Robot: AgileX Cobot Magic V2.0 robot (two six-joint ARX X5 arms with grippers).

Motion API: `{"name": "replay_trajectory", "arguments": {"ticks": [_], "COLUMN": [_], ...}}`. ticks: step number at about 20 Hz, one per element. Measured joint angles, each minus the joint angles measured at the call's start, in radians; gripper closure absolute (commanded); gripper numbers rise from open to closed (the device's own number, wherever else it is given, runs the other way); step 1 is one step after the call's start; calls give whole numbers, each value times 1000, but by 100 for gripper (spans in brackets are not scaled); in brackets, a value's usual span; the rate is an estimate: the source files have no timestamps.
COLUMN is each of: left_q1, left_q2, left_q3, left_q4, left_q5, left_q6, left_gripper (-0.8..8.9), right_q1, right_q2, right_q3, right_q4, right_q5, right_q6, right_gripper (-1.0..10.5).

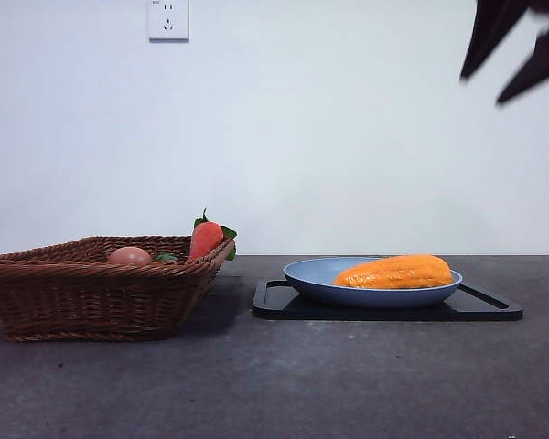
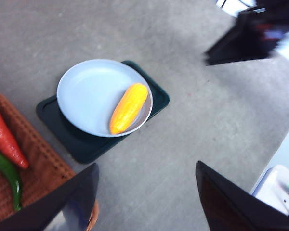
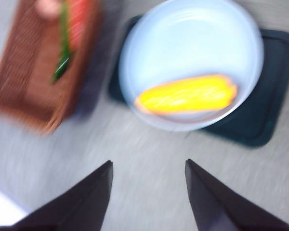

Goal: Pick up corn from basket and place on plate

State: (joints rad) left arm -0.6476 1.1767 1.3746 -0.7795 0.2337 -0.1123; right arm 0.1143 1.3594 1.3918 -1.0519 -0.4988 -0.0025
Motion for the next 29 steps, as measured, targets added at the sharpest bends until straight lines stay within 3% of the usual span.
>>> {"name": "replay_trajectory", "arguments": {"ticks": [4,7,9,12,19,26,29], "left_q1": [16,30,30,30,30,30,30], "left_q2": [0,0,0,0,0,-7,-4], "left_q3": [0,0,0,0,0,-134,-149], "left_q4": [-52,-81,-98,-135,-153,-62,-69], "left_q5": [0,0,0,0,0,0,0], "left_q6": [26,43,46,48,51,50,50], "left_gripper": [554,704,814,809,809,809,809], "right_q1": [117,198,230,246,246,246,246], "right_q2": [-162,-243,-277,-323,-421,-428,-428], "right_q3": [0,1,1,-18,-248,-256,-256], "right_q4": [-141,-238,-259,-258,-139,-45,-25], "right_q5": [110,172,182,185,185,185,185], "right_q6": [-30,-50,-60,-66,-60,-58,-22], "right_gripper": [806,941,945,945,945,945,945]}}
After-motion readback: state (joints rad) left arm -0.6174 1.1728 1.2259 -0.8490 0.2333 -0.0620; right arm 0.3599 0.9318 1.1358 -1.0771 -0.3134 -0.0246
